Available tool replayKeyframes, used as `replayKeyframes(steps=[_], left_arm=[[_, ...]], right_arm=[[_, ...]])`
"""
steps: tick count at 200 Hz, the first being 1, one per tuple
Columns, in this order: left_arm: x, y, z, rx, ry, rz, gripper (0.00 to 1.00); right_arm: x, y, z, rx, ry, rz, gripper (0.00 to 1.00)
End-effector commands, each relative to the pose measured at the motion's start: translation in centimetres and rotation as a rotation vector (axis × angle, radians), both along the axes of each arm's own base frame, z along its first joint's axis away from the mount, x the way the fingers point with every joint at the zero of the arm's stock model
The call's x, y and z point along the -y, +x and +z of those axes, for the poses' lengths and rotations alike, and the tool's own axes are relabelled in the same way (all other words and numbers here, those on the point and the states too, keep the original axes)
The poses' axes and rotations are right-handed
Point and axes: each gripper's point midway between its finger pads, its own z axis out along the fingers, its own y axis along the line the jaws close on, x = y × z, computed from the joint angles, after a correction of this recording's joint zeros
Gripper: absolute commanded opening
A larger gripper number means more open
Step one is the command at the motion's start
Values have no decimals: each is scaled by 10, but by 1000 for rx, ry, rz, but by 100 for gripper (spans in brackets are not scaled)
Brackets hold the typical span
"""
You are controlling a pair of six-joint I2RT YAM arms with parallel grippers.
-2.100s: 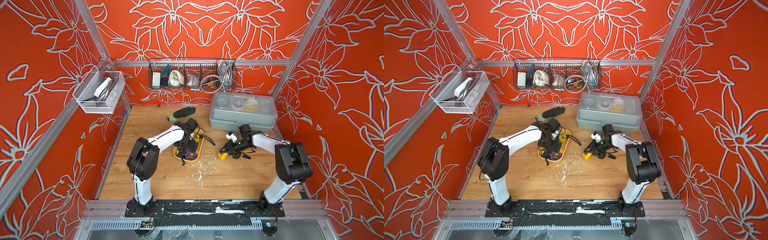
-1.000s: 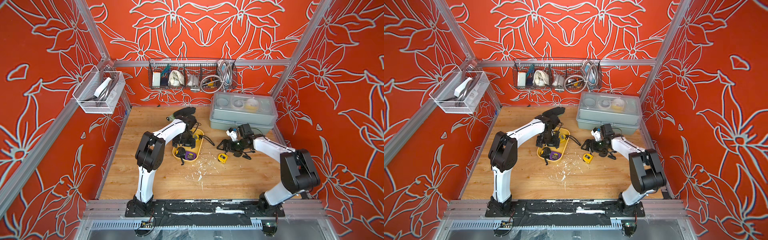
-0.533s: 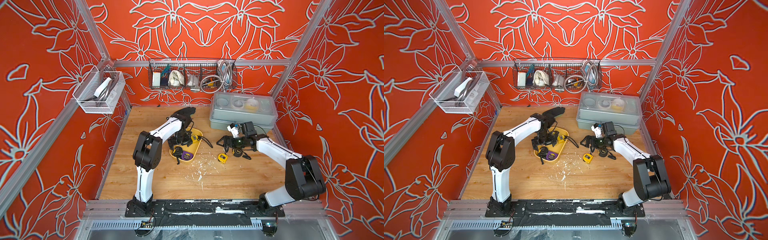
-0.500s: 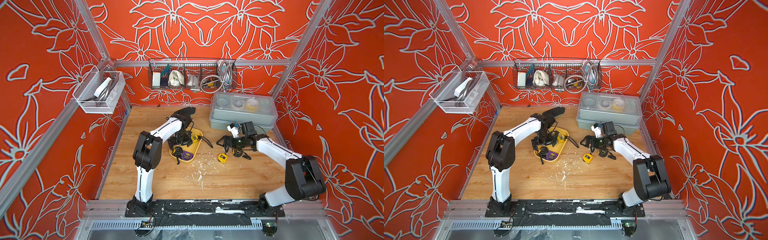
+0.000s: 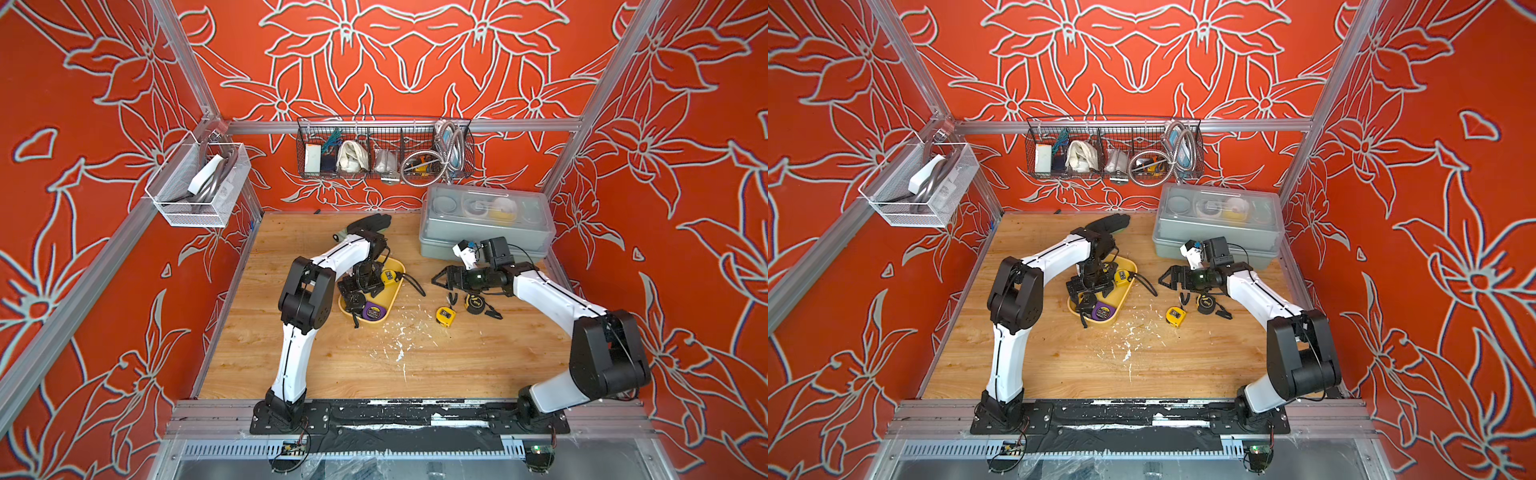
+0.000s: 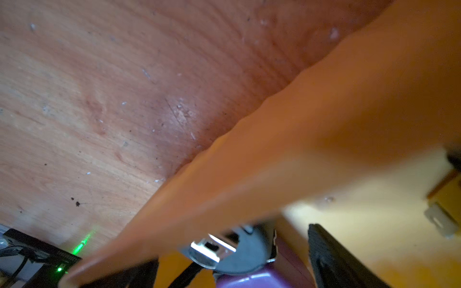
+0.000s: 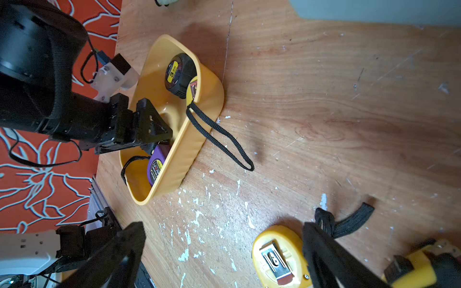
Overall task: Take the tape measure out of the storage box
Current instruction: Pick up the tape measure from the storage box.
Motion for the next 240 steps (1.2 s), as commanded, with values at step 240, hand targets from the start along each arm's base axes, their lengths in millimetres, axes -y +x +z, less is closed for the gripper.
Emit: replayKeyframes(steps=[240], left_arm=[[18,19,0,104,-69,40,98]], right_arm=[[-12,-1,2,-1,-107,42,100]])
